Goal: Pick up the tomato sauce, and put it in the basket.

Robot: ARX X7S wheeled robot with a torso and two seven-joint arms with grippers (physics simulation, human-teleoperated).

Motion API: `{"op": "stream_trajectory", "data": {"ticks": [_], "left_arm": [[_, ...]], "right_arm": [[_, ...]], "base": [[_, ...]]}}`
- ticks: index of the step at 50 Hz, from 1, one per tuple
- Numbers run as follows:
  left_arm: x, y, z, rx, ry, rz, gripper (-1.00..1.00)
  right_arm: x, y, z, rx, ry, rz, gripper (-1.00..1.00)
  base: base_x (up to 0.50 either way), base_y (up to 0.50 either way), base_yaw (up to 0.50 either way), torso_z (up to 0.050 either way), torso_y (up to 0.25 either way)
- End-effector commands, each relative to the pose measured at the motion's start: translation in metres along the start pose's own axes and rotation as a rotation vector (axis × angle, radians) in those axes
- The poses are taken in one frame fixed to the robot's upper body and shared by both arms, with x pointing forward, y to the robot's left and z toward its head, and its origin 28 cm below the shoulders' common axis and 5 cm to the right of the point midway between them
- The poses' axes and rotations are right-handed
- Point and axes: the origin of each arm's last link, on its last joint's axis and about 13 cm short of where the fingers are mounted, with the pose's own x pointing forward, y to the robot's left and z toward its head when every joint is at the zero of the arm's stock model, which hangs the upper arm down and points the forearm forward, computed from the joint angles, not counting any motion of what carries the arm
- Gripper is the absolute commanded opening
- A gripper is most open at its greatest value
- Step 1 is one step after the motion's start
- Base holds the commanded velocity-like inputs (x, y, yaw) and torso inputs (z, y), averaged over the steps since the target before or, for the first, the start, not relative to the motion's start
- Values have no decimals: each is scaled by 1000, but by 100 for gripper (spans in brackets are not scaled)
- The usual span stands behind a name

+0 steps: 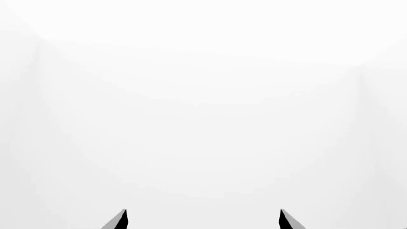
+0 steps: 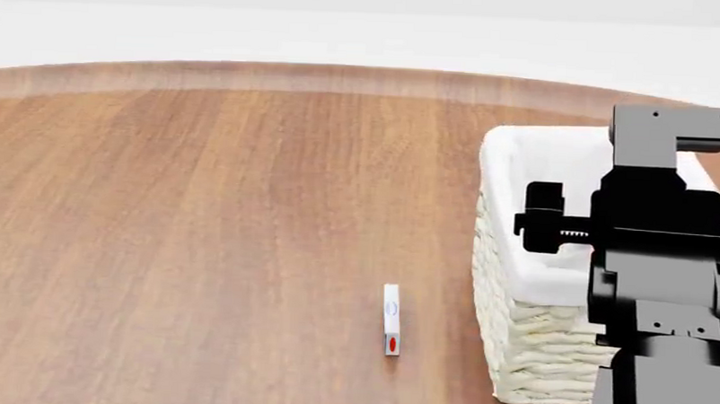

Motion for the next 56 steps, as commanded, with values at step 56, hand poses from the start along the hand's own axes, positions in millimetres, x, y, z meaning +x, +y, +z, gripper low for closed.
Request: {"op": "stream_trajectory", "data": {"ticks": [56], "left_arm": [[-2, -10, -8, -17, 31, -63, 100]], "right_arm": [[-197, 57, -19, -327, -1223, -68, 100]], "base": [[0, 0, 0, 0, 0]]}}
